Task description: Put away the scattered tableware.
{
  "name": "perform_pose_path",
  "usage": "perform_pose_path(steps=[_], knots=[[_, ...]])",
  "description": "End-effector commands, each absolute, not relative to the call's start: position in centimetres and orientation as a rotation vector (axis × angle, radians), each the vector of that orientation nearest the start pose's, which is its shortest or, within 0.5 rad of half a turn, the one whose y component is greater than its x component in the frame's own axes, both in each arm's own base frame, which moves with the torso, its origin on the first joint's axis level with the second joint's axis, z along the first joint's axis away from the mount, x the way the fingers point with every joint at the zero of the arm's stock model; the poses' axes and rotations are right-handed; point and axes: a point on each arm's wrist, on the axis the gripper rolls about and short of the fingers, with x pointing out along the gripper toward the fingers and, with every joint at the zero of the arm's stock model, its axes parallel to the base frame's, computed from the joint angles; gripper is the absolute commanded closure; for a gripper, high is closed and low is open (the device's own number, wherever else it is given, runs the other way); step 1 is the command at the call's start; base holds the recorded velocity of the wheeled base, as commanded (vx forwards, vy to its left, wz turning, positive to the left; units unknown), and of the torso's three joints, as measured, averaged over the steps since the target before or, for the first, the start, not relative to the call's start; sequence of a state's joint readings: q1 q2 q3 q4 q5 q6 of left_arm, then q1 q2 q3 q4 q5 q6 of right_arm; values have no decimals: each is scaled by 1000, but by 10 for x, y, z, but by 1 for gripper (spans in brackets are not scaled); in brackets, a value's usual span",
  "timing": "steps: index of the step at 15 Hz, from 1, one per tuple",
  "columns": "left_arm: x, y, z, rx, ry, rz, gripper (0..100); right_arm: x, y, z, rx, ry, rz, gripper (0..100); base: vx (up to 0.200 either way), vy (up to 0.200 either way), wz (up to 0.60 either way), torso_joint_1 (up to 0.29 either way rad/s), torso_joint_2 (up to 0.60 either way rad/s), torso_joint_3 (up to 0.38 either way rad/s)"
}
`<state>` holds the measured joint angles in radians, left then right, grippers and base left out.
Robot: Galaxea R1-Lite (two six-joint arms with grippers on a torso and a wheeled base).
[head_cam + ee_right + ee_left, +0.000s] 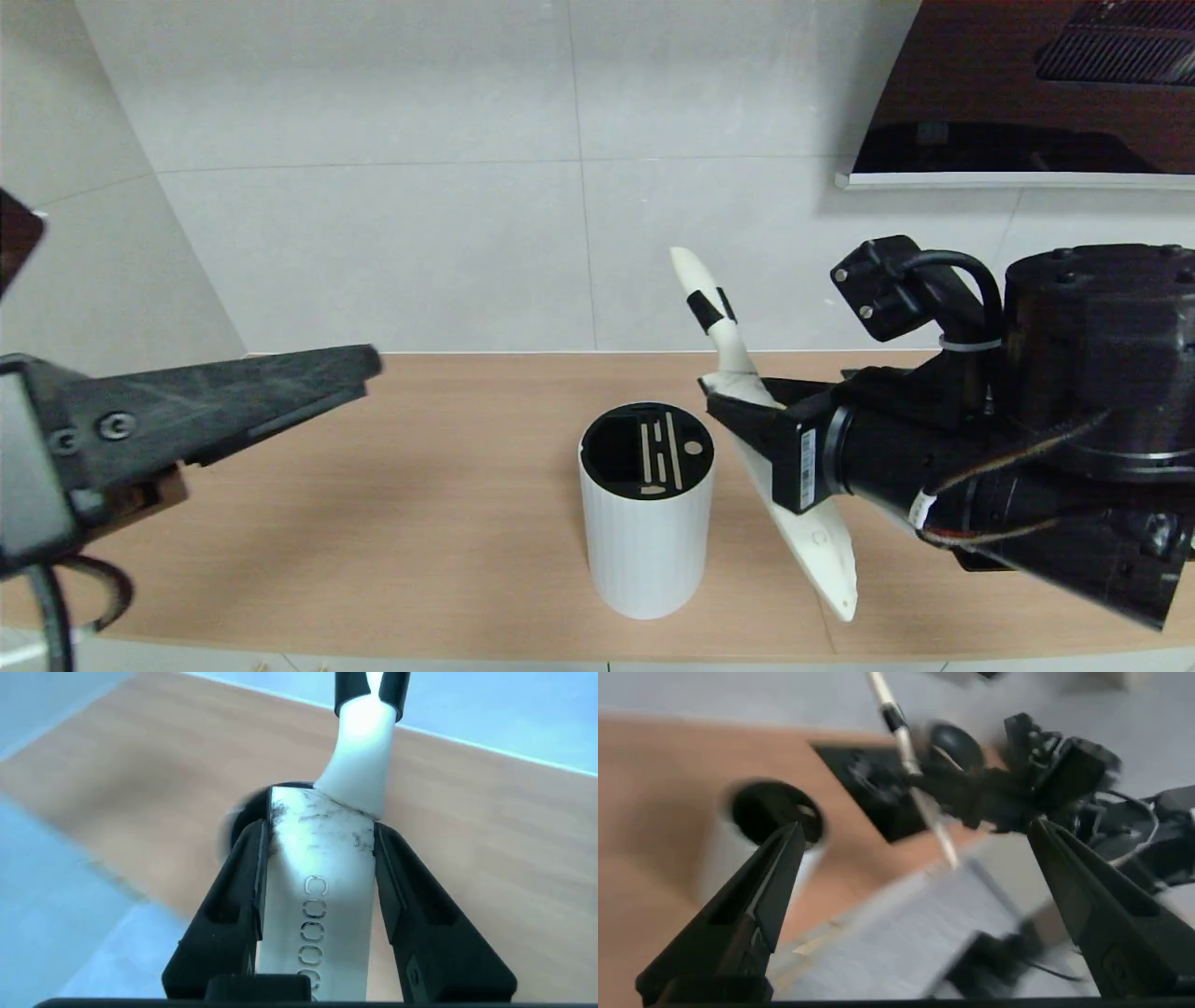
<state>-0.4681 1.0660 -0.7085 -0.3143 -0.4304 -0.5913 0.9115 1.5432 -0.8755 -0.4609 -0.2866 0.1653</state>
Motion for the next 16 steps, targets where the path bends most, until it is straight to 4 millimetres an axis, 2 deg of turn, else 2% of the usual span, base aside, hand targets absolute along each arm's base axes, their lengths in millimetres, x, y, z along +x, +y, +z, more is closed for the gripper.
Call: perform_pose_path(steps=[1,4,6,10,13,16], knots=[[162,-108,247,-553,427,-897,0,166,221,230,40,226,635,100,0,0,0,0,0,0],[204,-137,232,-550,423,-908,0,160,232,226,56,245,671,100,0,0,0,0,0,0],[206,-149,226,-544,442,-929,0,157,239,221,54,265,690,100,0,0,0,0,0,0],[205,-157,224,-541,448,-956,0,155,245,218,57,276,704,100,0,0,0,0,0,0],[221,-172,208,-544,432,-915,0,147,253,215,65,284,739,100,0,0,0,0,0,0],[223,-182,205,-584,414,-905,0,143,258,213,66,293,755,100,0,0,0,0,0,0]])
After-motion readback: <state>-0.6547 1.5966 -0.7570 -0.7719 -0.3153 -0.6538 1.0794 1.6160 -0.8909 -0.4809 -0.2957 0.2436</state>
